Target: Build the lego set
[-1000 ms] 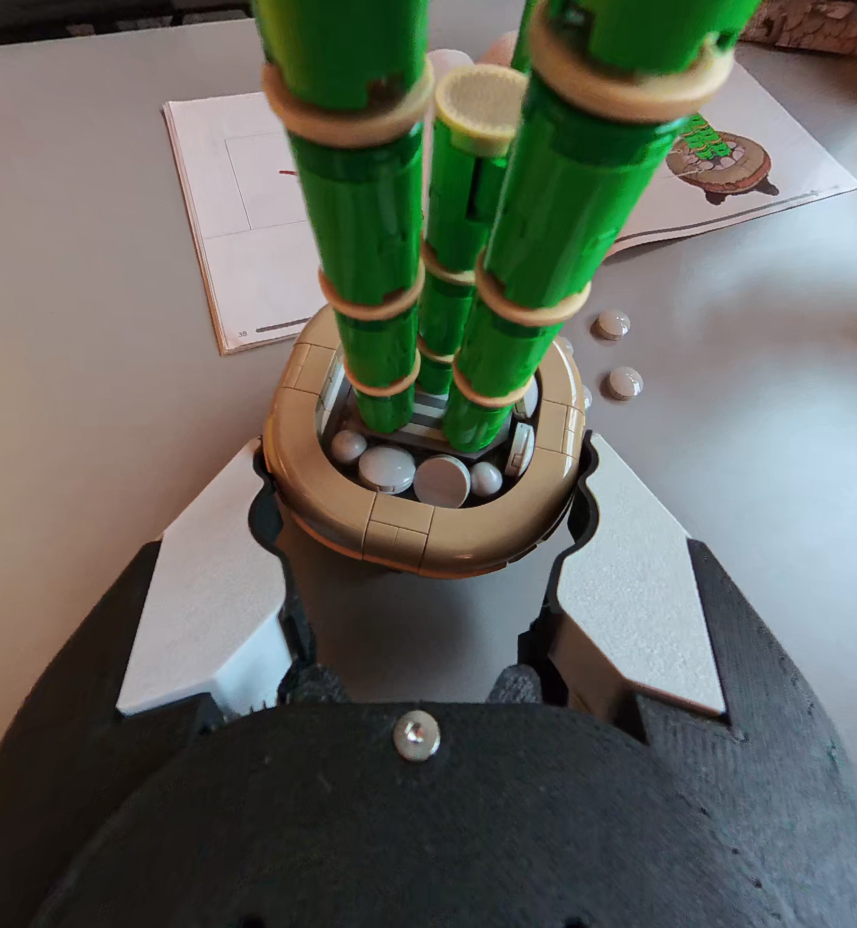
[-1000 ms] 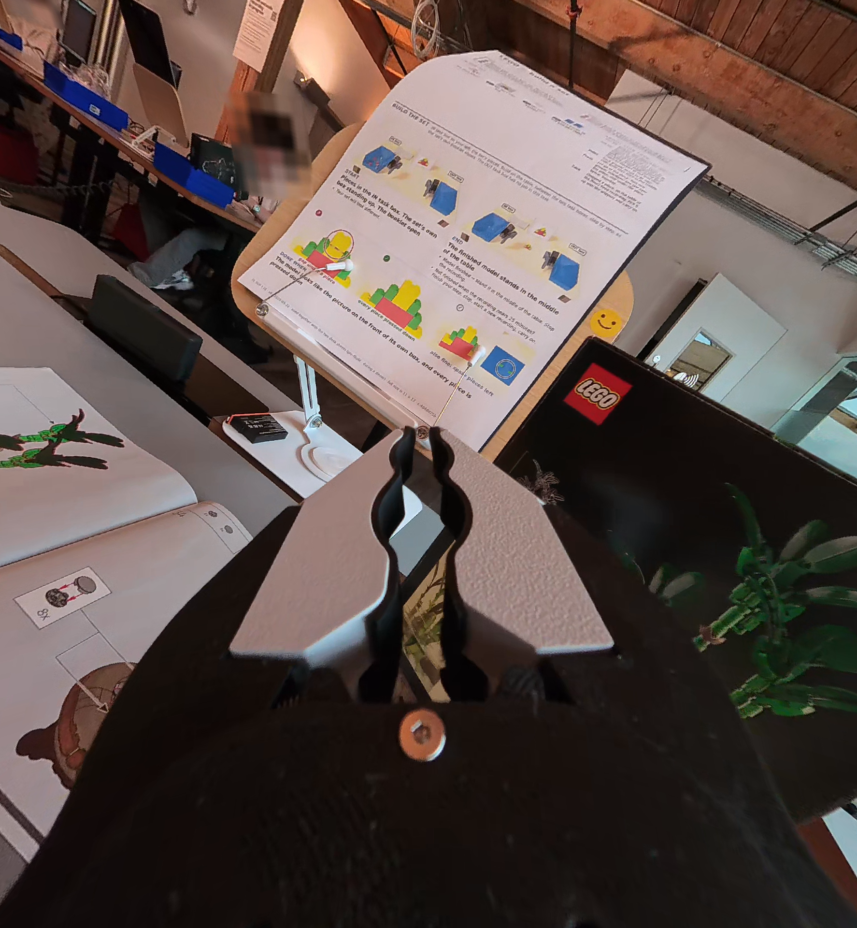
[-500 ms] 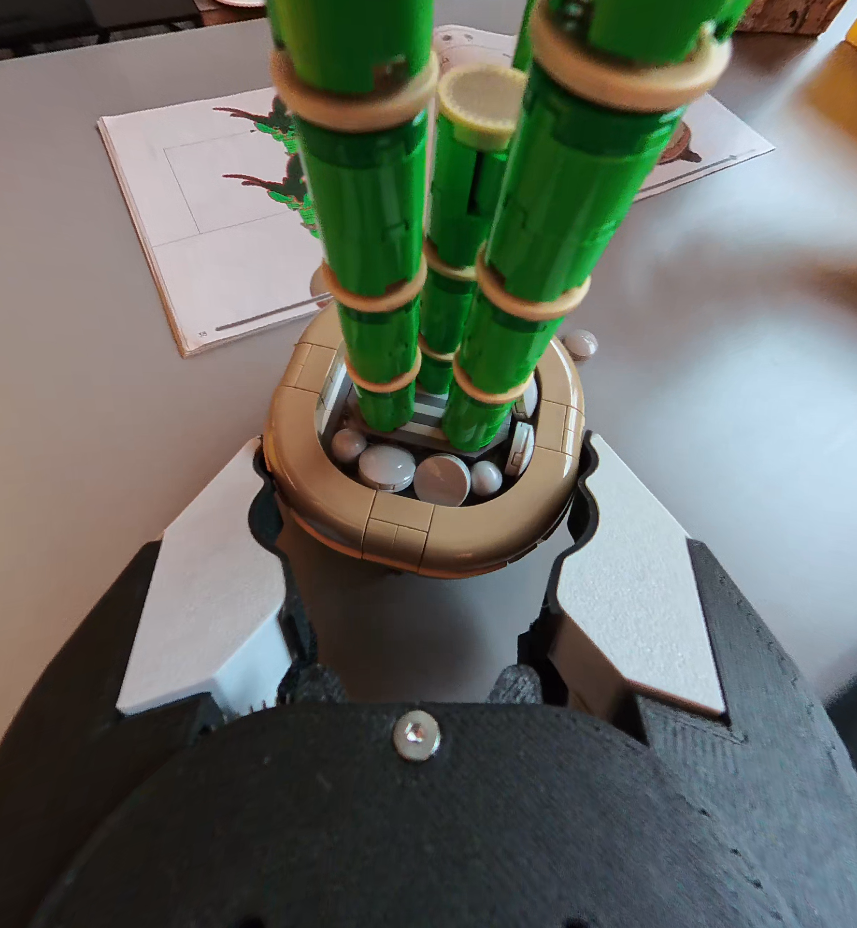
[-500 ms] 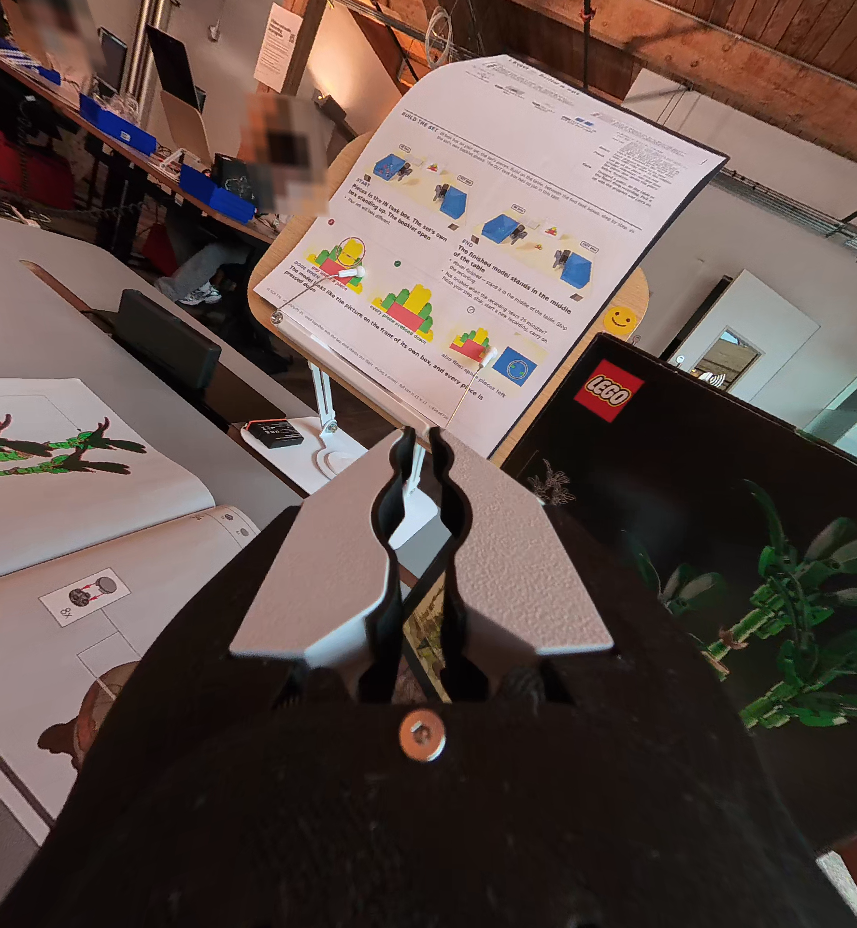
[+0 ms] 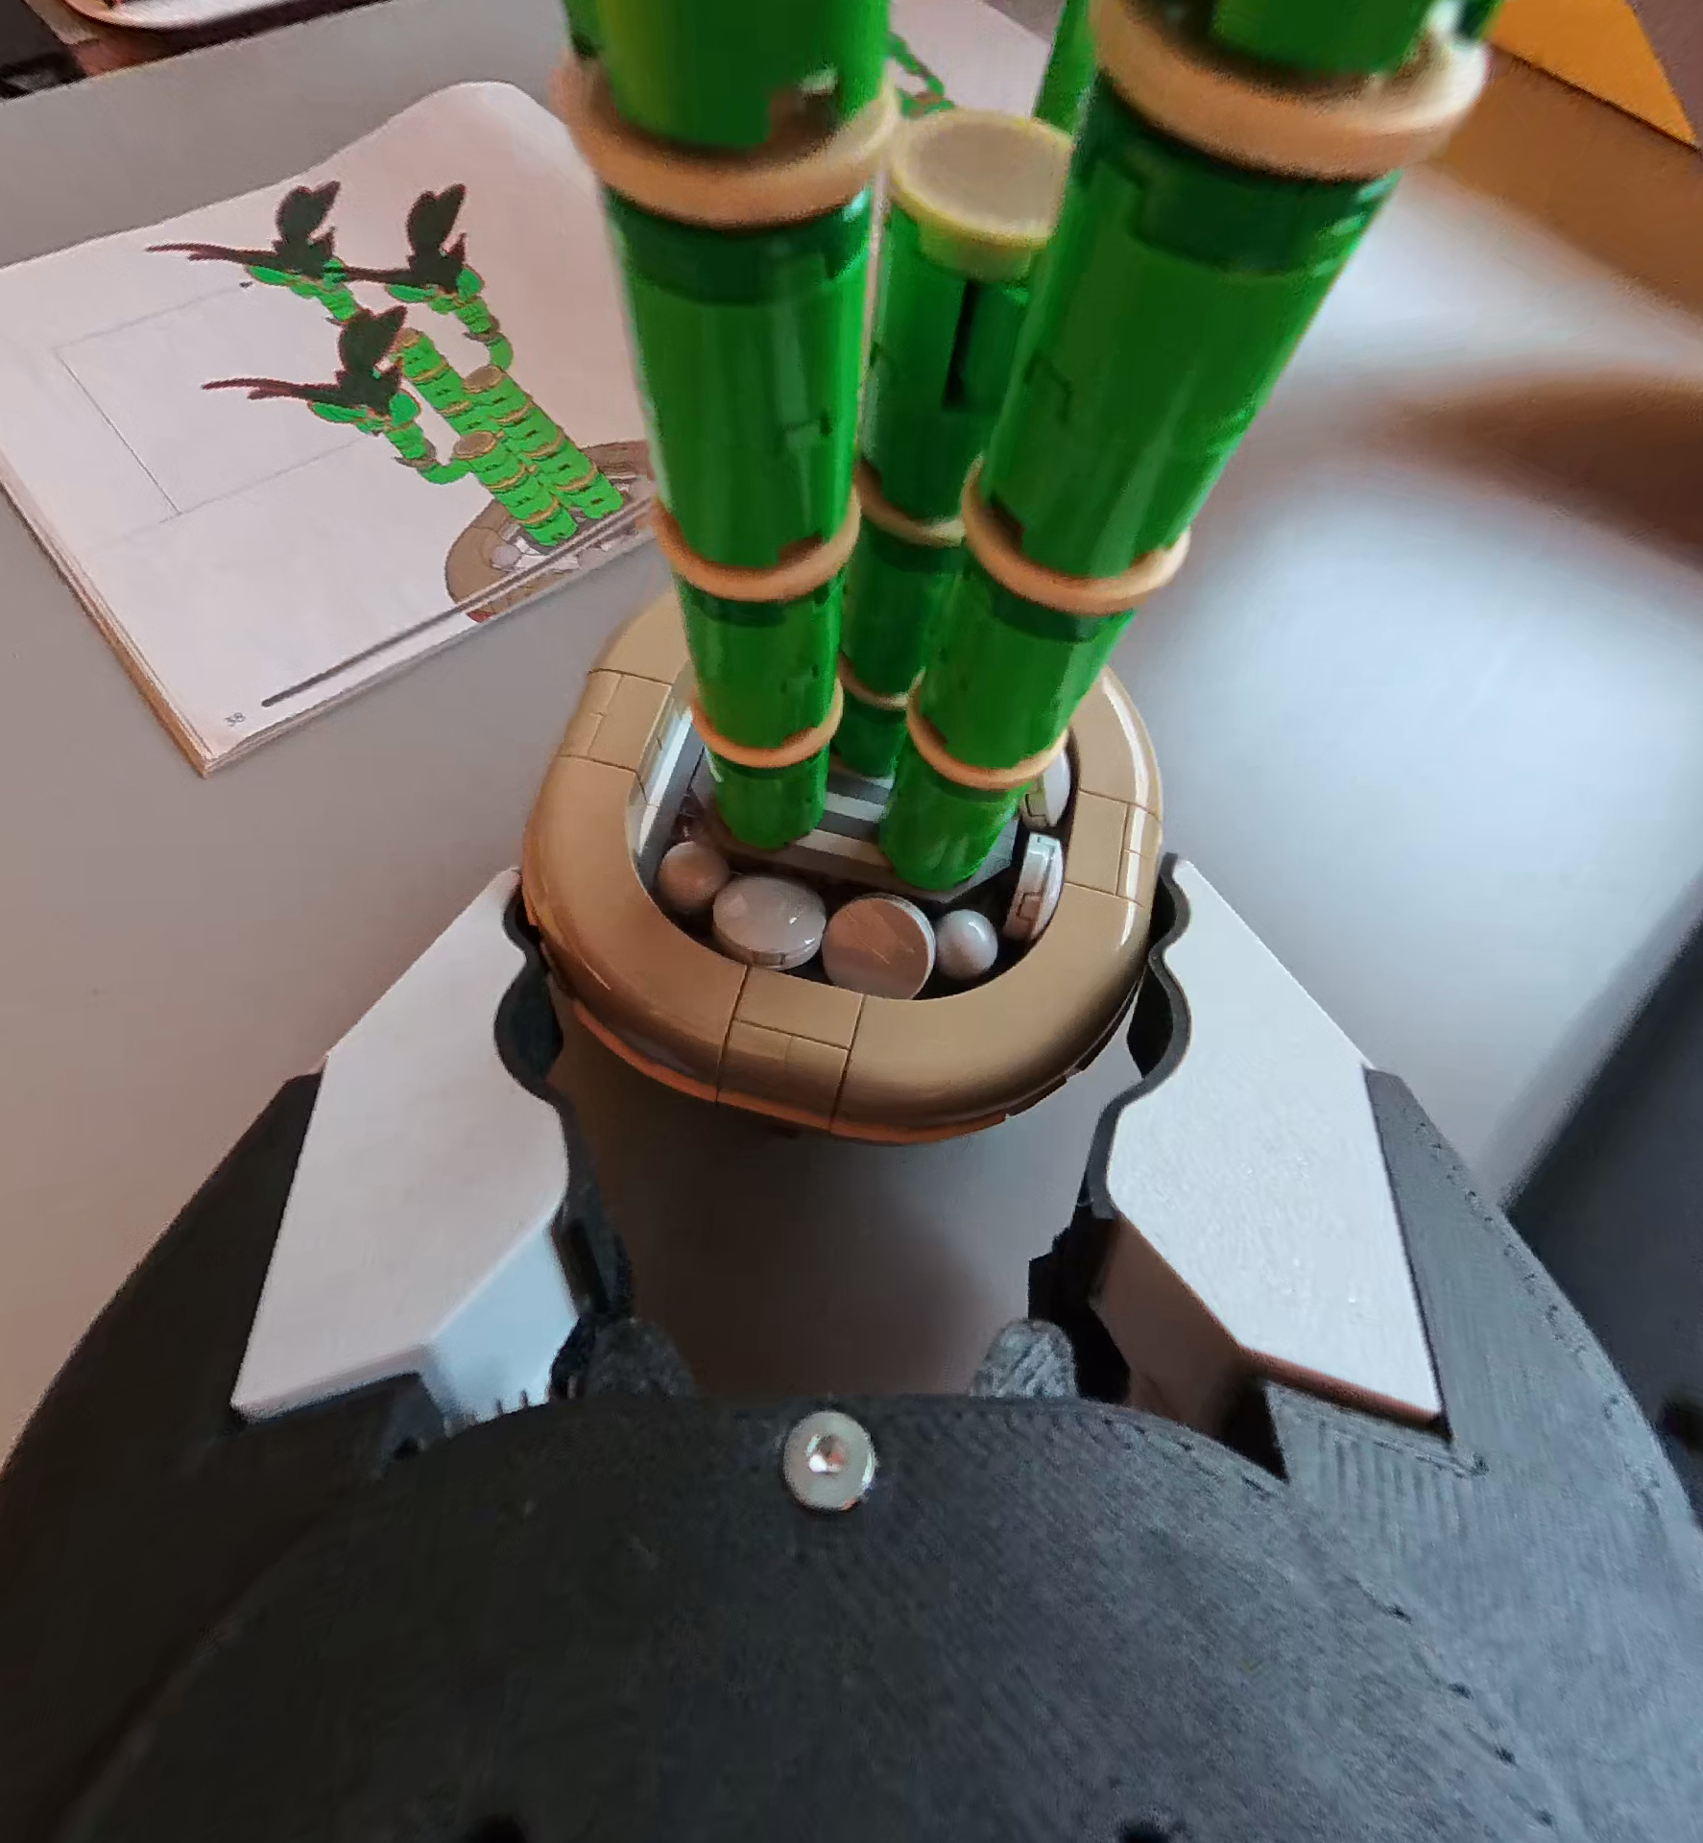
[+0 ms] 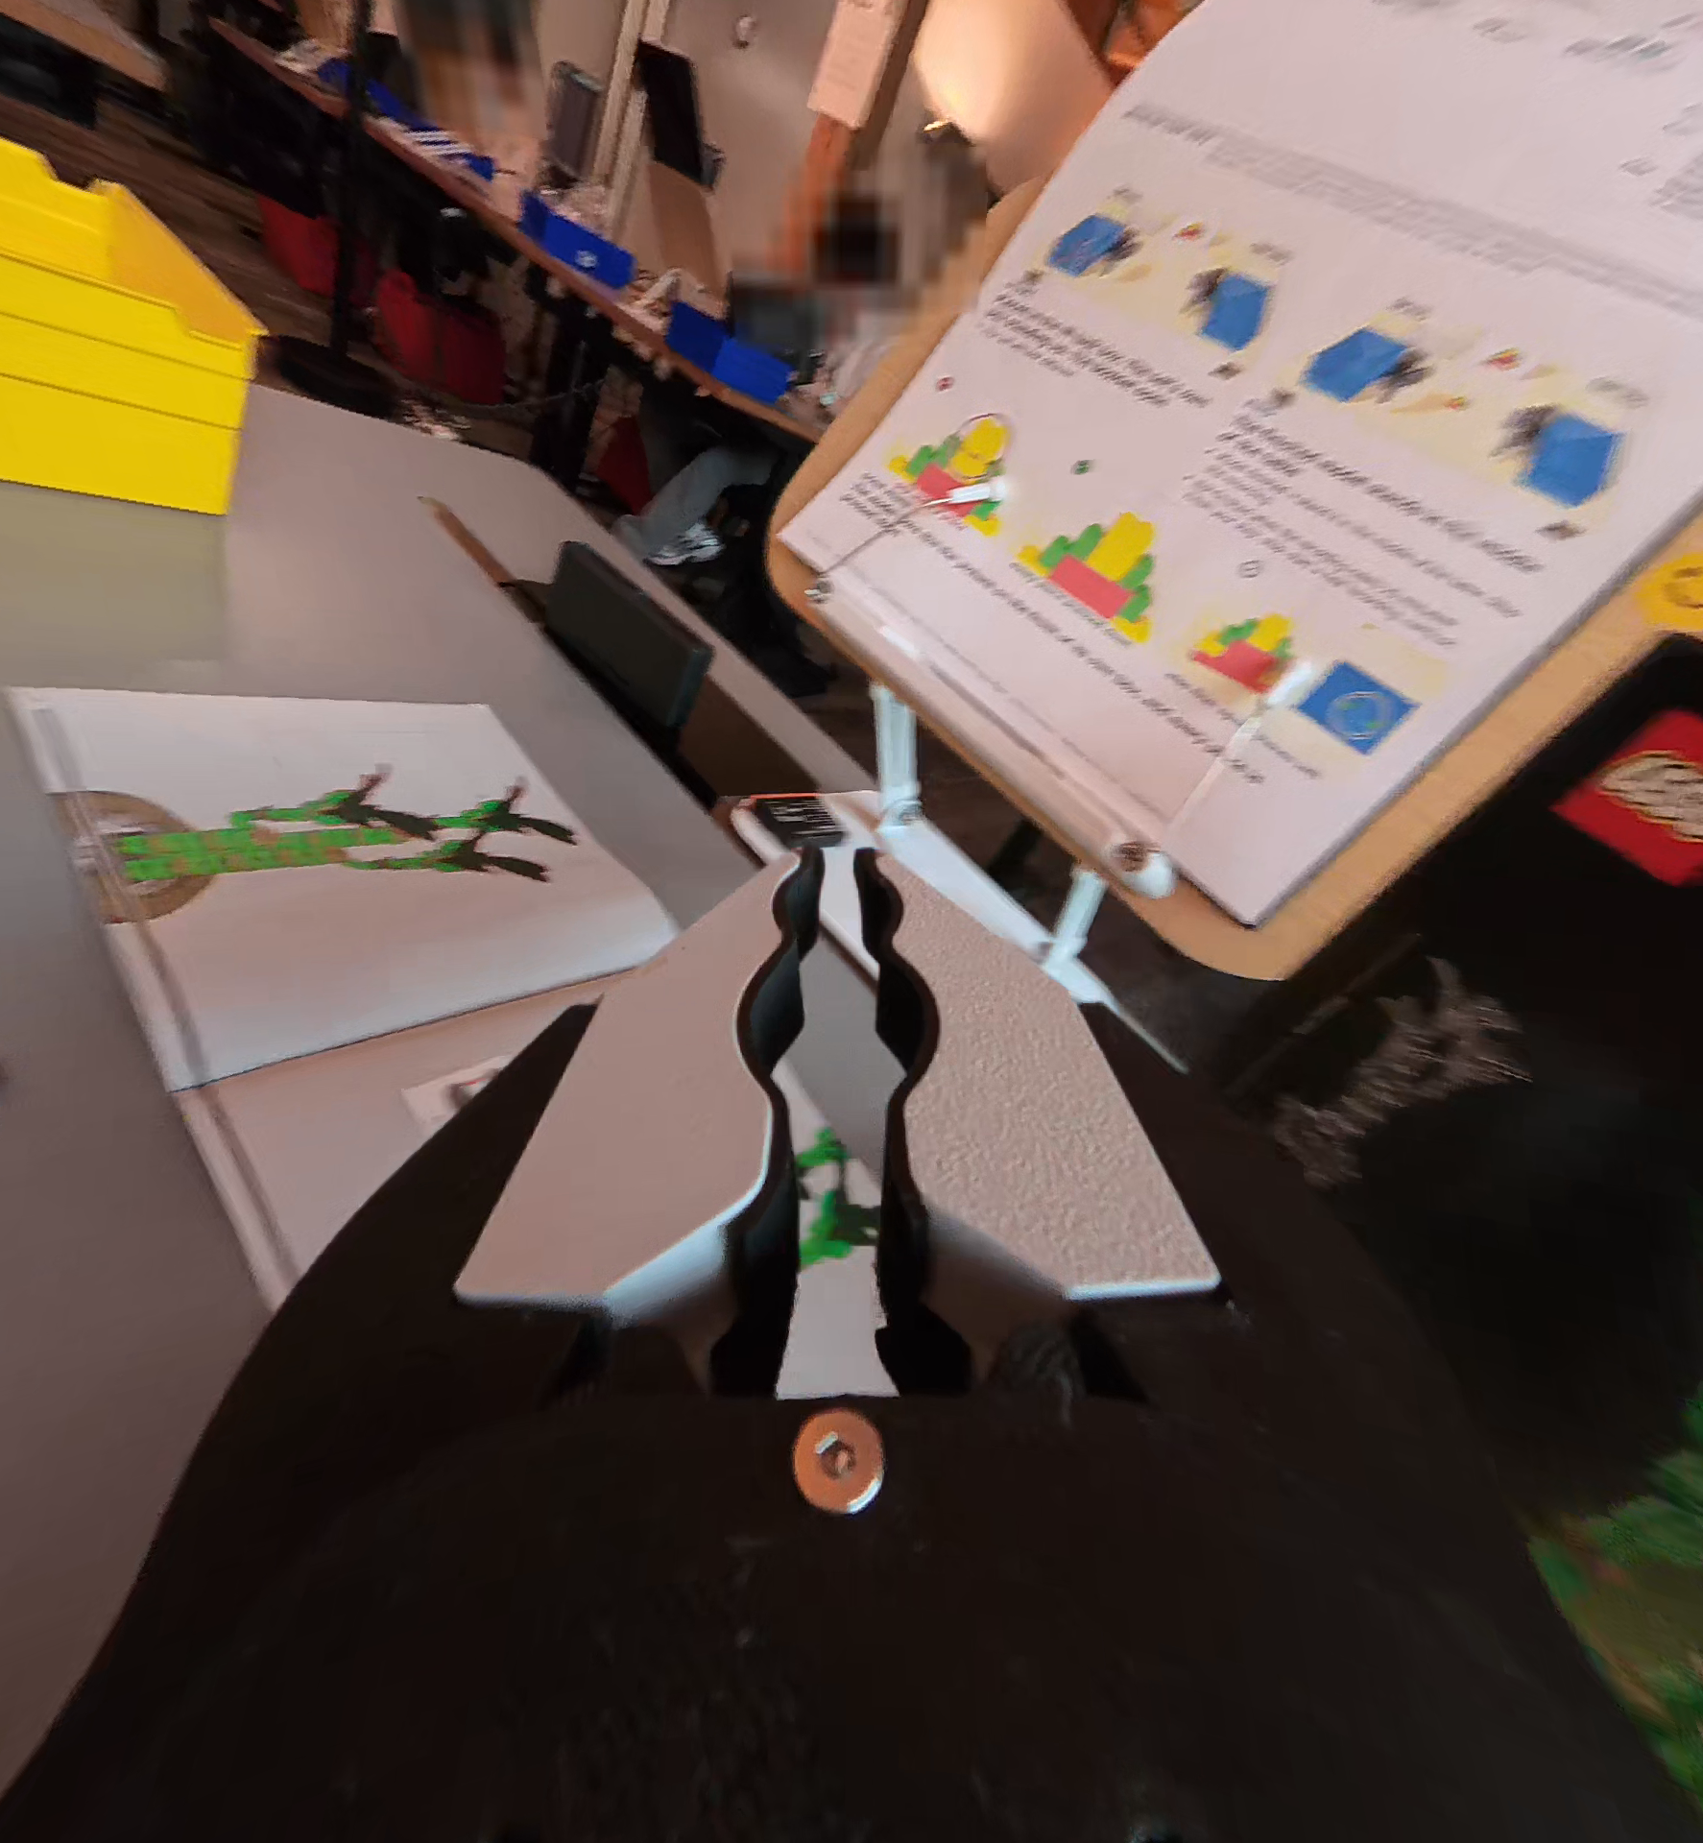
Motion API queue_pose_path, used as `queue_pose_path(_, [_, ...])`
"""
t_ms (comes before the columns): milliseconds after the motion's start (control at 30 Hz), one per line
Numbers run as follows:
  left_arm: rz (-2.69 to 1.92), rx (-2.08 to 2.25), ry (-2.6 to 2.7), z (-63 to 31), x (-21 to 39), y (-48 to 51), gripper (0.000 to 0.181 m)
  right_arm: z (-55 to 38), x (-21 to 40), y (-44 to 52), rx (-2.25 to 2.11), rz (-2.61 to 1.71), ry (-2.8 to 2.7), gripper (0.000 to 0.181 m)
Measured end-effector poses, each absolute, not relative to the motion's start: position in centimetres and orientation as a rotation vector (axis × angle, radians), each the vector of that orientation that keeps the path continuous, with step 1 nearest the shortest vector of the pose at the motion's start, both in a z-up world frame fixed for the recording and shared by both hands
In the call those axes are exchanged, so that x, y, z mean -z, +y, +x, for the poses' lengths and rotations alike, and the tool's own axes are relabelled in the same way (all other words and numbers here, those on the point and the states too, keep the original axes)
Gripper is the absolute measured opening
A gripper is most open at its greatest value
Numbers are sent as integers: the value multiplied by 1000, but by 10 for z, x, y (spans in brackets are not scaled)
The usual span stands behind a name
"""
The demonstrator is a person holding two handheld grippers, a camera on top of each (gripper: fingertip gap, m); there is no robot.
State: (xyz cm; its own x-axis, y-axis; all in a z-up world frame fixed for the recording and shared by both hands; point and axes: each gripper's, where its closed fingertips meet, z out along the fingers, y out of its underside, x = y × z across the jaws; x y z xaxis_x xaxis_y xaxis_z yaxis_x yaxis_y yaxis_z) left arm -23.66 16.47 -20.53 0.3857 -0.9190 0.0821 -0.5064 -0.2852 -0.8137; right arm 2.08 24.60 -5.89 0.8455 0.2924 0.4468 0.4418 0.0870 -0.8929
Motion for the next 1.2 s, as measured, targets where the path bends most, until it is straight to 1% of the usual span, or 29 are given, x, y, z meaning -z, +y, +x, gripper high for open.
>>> queue_pose_path(100, [-1970,806,1242,-243,209,161,114,-12,78,244,-125,-1611,-705,8])
queue_pose_path(167, [-2007,876,1238,-248,210,160,109,-27,81,240,-210,-1615,-737,10])
queue_pose_path(267, [-2023,898,1197,-255,208,164,107,-41,84,237,-232,-1613,-789,10])
queue_pose_path(467, [-2027,883,1198,-267,208,168,105,-86,112,222,-330,-1663,-991,13])
queue_pose_path(667, [-2022,830,1164,-289,206,178,103,-140,134,205,-444,-1670,-1130,19])
queue_pose_path(800, [-2028,794,1106,-303,204,188,93,-172,149,190,-544,-1669,-1197,21])
queue_pose_path(1000, [-2066,733,980,-319,203,205,89,-175,168,191,-506,-1717,-1237,24])
queue_pose_path(1100, [-2072,714,928,-325,201,211,81,-165,164,199,-509,-1738,-1175,24])
queue_pose_path(1200, [-2042,678,950,-322,198,209,77,-153,160,207,-485,-1753,-1124,24])
